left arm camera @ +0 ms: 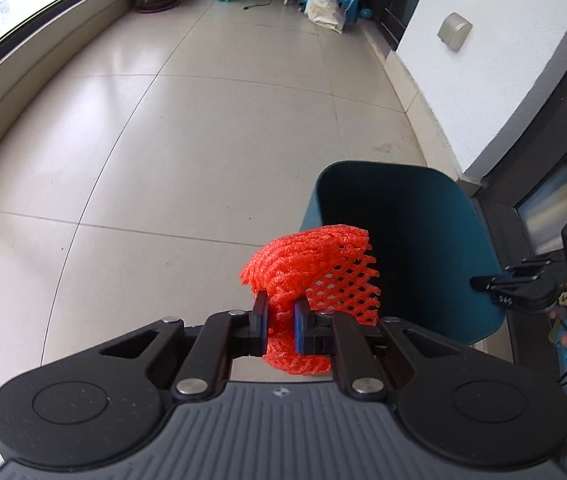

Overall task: Collect trash
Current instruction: 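Carry the orange mesh sleeve with the left tool into the bin and release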

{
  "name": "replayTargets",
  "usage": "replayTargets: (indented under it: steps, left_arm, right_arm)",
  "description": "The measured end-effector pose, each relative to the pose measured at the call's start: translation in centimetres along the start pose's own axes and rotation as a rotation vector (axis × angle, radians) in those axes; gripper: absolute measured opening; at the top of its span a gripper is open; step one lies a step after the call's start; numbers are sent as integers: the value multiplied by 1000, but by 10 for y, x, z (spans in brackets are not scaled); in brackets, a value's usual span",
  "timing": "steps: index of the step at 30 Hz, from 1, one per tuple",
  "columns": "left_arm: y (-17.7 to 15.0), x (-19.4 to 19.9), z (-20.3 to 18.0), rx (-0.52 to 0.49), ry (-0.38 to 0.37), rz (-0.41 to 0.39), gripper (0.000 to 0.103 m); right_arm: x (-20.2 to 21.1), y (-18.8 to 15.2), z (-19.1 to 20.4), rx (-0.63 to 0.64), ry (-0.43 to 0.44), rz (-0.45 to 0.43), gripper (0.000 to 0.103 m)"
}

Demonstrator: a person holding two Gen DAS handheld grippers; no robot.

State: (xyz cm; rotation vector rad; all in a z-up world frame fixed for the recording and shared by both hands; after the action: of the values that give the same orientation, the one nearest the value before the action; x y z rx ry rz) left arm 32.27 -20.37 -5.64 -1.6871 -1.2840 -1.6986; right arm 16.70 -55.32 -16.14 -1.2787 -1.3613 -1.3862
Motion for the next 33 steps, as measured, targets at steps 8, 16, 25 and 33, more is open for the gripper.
replayTargets:
  steps: [8,16,25,33]
  left_arm:
    - [24,-68,-78,-82,-20,126,11]
    - [-5,-138,-112,-136,45,269,12]
    - [-30,-168,-134,-182,70,373,23]
    - [-32,-163,-133,-158,7,343,60]
  right_arm:
    - [5,-12,4,-2,-12,0,7]
    - [15,-26,8,51,-10,-14,7]
    - [13,-21,11,83,-19,-24,5]
    - [6,-20,3,72,-19,-17,5]
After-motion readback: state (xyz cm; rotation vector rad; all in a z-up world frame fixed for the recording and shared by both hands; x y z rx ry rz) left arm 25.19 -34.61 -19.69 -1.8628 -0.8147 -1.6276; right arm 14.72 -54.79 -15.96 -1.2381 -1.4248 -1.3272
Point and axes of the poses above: each gripper's, at about its wrist camera, not at the fingertips, and x roughly against the way its jaws point, z to its left, y to its top, the point moved 10 cm from there along -x, roughly the way its jaws point, and after that the axes turned 13 degrees about z, right-handed, at the moved point
